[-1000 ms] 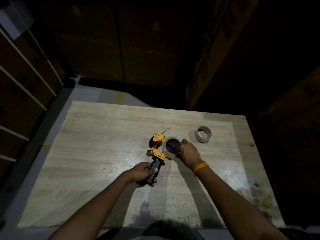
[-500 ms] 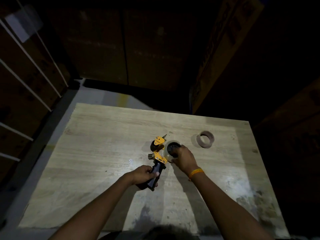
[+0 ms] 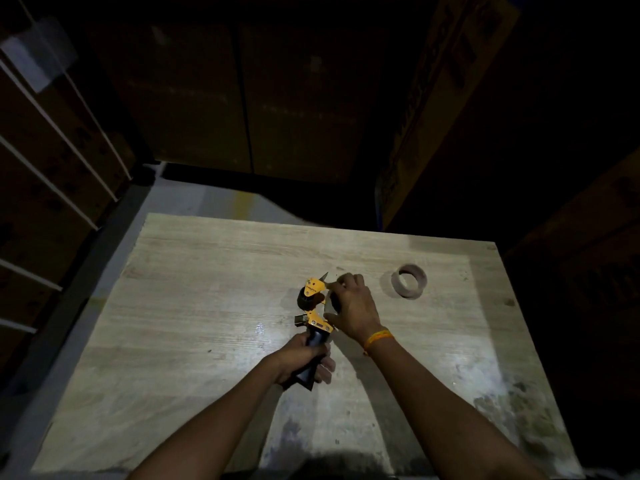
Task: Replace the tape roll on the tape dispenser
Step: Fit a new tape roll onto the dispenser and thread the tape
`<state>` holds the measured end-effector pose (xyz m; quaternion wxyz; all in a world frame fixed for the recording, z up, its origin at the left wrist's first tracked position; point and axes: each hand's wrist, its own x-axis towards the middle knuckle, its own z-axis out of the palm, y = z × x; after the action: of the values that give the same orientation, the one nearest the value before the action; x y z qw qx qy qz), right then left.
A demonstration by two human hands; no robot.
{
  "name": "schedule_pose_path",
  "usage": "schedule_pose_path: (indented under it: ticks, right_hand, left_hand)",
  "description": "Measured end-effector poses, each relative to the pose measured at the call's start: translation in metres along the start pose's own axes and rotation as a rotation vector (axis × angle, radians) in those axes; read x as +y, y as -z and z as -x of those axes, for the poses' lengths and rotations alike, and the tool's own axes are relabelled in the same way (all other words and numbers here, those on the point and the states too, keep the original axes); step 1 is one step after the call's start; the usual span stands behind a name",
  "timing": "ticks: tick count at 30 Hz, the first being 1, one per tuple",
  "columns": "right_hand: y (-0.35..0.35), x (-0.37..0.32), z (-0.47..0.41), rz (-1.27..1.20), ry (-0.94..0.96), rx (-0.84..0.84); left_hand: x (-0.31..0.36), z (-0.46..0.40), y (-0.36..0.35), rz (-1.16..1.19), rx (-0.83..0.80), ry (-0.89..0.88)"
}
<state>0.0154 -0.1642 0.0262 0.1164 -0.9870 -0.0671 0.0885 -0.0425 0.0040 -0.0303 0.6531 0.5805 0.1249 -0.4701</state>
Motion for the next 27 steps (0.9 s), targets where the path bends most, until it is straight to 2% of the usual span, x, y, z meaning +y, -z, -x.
schedule_pose_path:
  ticks: [4, 9, 14, 18, 27]
  right_hand:
    - [-0.005, 0.0, -0.012, 0.012, -0.005, -0.098]
    - [-0.009, -0.001, -0.019, -0.021, -0.055, -0.185]
    - [-0.013, 0.002, -0.02, -0.159, -0.097, -0.084]
    - [-0.019, 0.008, -0.015, -0.289, -0.101, 0.028]
    - [-0.021, 0.016, -0.006, -0.304, 0.001, 0.098]
  left_hand:
    - [-0.004, 0.002, -0.005, 0.017, 0.06, -0.032]
    - [-0.002, 0.002, -0.004, 0.01, 0.048, -0.038]
    - [0.002, 0.008, -0.006, 0.01, 0.072, -0.044]
    - [0.007, 0.01, -0.004, -0.148, 0.101, -0.082]
    - [0.016, 0.018, -0.003, -0.33, 0.111, -0.077]
